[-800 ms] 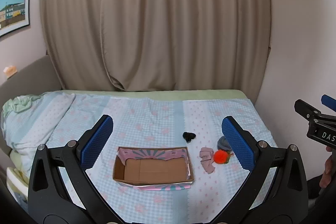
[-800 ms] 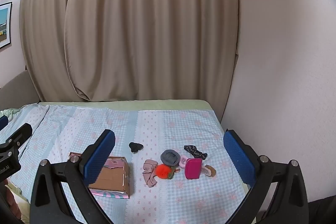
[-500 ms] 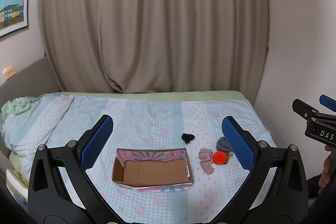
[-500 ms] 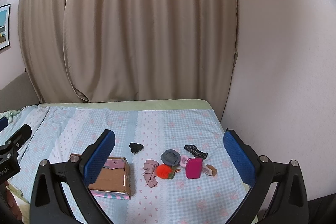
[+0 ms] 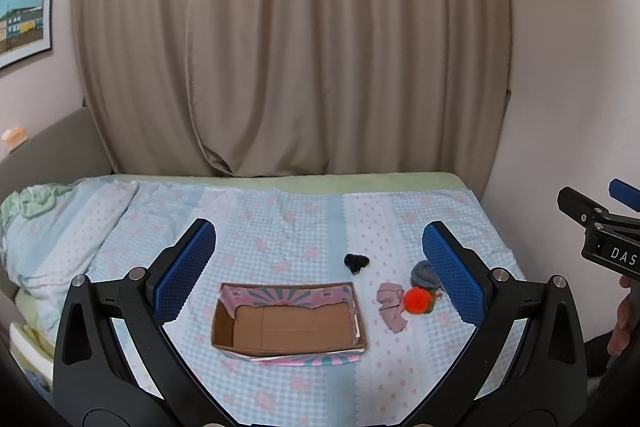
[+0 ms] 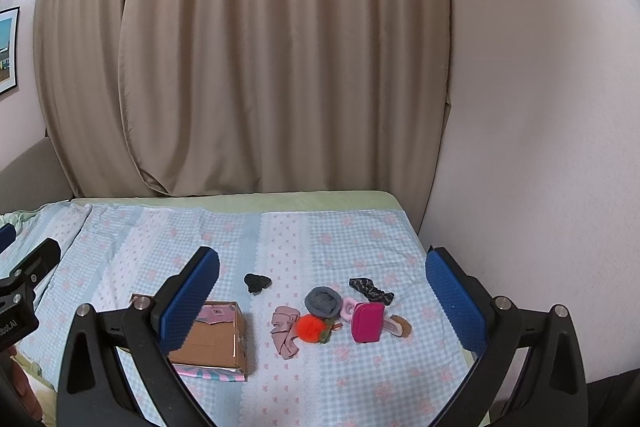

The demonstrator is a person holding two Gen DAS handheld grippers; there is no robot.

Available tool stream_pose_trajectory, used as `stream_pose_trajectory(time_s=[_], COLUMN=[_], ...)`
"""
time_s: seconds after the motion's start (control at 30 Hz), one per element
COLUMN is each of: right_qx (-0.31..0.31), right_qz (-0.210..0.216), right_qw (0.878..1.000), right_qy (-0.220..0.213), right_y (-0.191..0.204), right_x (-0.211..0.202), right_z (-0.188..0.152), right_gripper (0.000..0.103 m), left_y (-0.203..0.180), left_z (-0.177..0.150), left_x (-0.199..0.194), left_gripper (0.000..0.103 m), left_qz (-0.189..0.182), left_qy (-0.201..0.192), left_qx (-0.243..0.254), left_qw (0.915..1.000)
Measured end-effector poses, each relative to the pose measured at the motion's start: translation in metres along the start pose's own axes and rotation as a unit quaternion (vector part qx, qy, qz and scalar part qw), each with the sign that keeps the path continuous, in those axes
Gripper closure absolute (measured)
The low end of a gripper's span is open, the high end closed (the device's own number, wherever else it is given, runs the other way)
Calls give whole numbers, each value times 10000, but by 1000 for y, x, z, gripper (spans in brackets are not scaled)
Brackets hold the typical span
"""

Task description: Organize soft objects

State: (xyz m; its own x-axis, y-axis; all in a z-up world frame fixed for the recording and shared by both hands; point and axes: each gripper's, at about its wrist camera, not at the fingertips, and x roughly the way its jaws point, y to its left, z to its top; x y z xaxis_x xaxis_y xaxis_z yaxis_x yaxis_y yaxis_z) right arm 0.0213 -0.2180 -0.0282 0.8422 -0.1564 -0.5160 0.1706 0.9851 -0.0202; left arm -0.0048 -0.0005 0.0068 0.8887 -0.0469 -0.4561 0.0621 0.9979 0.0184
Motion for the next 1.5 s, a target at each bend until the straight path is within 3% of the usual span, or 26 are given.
stream_pose_trajectory(time_s=[1.5], right_qx=[-6], right_qz=[20], right_qw=[10000], right_qy=[29], right_y=[2], right_x=[0], right_z=[-2], right_gripper=[0], left_y=[5], left_z=[0], left_x=[7], left_gripper=[1], left_qz=[-54], left_qy=[49], left_qx=[-58], left_qw=[10000])
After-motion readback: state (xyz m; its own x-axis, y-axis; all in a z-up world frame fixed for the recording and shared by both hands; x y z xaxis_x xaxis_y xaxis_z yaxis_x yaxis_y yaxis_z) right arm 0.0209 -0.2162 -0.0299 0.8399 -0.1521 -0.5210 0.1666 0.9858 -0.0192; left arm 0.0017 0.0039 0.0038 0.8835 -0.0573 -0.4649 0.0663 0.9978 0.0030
